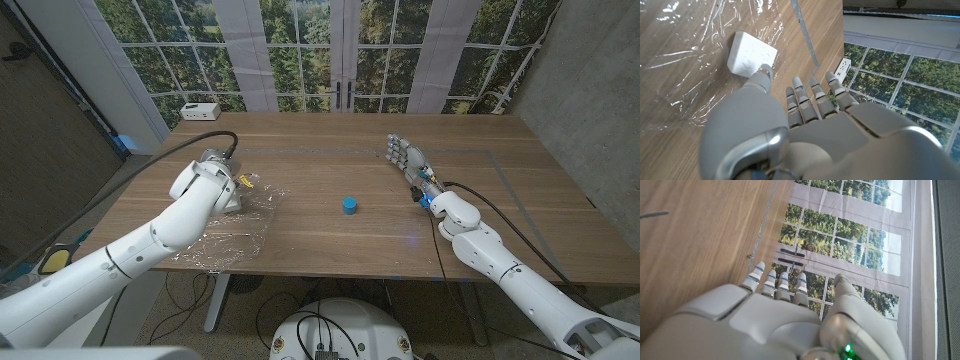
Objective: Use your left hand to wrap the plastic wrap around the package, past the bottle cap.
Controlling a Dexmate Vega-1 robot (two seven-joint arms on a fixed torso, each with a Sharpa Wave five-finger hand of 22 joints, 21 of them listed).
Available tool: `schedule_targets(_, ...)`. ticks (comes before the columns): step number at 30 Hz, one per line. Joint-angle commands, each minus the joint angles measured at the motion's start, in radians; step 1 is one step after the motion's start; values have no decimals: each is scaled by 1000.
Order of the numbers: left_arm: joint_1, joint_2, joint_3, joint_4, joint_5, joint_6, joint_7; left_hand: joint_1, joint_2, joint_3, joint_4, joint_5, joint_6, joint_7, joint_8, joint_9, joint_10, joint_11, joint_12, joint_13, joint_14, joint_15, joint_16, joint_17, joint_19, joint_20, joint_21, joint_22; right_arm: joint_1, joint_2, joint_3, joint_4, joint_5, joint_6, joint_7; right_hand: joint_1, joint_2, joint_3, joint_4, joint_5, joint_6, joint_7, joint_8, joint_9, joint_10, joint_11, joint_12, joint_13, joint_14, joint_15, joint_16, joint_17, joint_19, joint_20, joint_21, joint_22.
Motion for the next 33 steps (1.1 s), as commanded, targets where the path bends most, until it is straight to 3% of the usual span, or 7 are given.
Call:
schedule_targets(1, 11, -42, -23, 2, 48, -53, 116, -4, -6, -5, 3, -2, 16, 1, 8, 1, 13, 1, -1, 1, 10, -80, 8, 2, 11, -4, 5, -1, -2, 5, 7, 19, 10, 15, 6, 8, 11, 10, -1, 5, 10, 0, 0, 2, 8, -4, -5, 5, 8, 1, 4, 1, 3, 3, 7, 1)
schedule_targets(6, 42, -42, -29, 20, 20, -51, 297, -9, -5, -5, 6, -3, 32, 0, 12, 1, 28, 0, 1, -1, 18, -81, 10, 1, 16, -4, 7, -1, -10, 6, 10, 19, 13, 21, 5, 11, 11, 12, -3, 6, 10, -1, -1, 2, 8, -5, -5, 5, 9, -1, 4, 0, 4, 4, 8, 1)
schedule_targets(10, 20, -36, -28, 23, -43, -97, 316, -12, -6, -5, 7, -3, 46, -10, 16, 1, 32, -1, 0, -3, 18, -84, 8, 0, 19, -6, 8, -1, -15, 5, 12, 19, 17, 23, 8, 12, 11, 13, -4, 6, 10, -1, -1, 2, 8, -4, -5, 5, 10, -1, 4, 0, 4, 4, 8, 1)
schedule_targets(13, 7, -31, -35, 20, -112, -126, 324, -26, -23, -17, 10, -4, 88, -50, 27, 1, 30, -17, -7, -4, 2, -91, -1, -1, 17, -11, 5, -2, -22, 6, 16, 16, 21, 28, 7, 13, 11, 13, -4, 6, 10, -1, -1, 2, 8, -4, -5, 5, 12, 0, 4, 0, 5, 4, 8, 1)
schedule_targets(20, -13, -2, -21, 35, -211, -187, 388, -43, -62, -43, 6, -3, 105, -65, 26, 1, 19, -25, -18, -6, -10, -96, -6, -4, 14, -18, 2, -3, -38, -1, 24, 10, 26, 33, 3, 14, 10, 14, -5, 6, 10, -2, -1, 2, 11, -3, -5, 5, 12, 0, 4, 0, 7, 4, 8, 1)
schedule_targets(26, -42, 6, 13, 59, -242, -218, 414, -44, -80, -59, 2, 7, 109, -107, 18, 1, -18, -22, -38, -6, -46, -83, -16, -5, 9, -11, -3, -4, -46, -5, 28, 0, 24, 34, -7, 15, 11, 15, -5, 6, 10, -1, -1, 2, 12, -3, -5, 5, 14, -1, 4, 0, 8, 4, 8, 1)
schedule_targets(33, -70, 10, 60, 92, -250, -257, 468, -17, -82, -58, -10, 17, 128, -118, 18, 1, -29, -24, -45, -6, -59, -78, -18, -8, 9, -9, -6, -4, -52, -8, 30, -4, 26, 34, -6, 15, 10, 15, -5, 6, 11, -2, -1, 2, 12, -5, -5, 5, 14, -1, 4, 1, 8, 4, 8, 1)
